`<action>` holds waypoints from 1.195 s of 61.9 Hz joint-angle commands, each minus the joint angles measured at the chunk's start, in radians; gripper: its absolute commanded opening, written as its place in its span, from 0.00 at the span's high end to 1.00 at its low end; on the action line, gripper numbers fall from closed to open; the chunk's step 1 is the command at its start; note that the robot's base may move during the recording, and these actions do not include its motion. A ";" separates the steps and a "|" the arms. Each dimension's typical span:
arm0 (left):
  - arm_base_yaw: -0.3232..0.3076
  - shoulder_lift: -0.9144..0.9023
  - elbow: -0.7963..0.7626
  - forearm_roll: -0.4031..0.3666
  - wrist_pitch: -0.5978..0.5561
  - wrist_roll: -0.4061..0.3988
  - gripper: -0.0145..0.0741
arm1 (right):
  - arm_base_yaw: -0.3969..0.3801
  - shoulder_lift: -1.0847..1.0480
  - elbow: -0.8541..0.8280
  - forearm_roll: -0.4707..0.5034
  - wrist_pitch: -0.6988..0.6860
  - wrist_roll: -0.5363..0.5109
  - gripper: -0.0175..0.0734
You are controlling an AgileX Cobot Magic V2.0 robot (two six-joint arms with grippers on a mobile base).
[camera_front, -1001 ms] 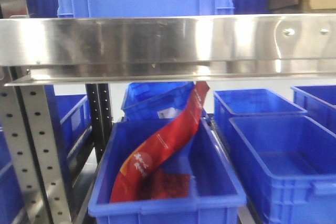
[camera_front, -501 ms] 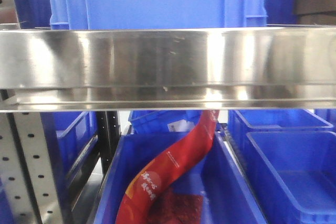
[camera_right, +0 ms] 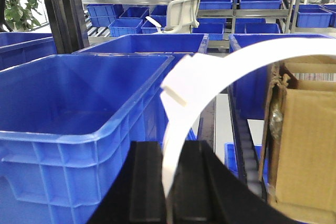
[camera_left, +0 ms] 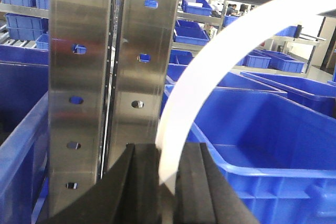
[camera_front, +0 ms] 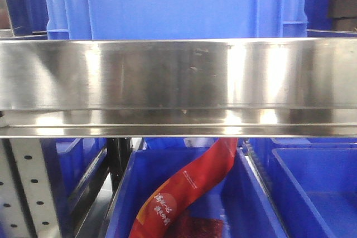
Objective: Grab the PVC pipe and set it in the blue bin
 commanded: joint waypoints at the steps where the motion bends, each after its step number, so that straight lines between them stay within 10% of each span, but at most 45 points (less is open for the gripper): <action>1: -0.005 -0.004 0.000 0.000 -0.028 -0.001 0.96 | -0.001 -0.005 0.000 -0.012 -0.024 -0.005 0.98; 61: -0.005 -0.002 0.000 -0.010 -0.023 -0.001 0.96 | -0.001 -0.001 0.000 -0.004 -0.022 -0.005 0.98; 74: -0.069 0.029 -0.093 -0.027 0.093 0.008 0.96 | 0.055 0.049 -0.050 0.138 -0.013 -0.070 0.98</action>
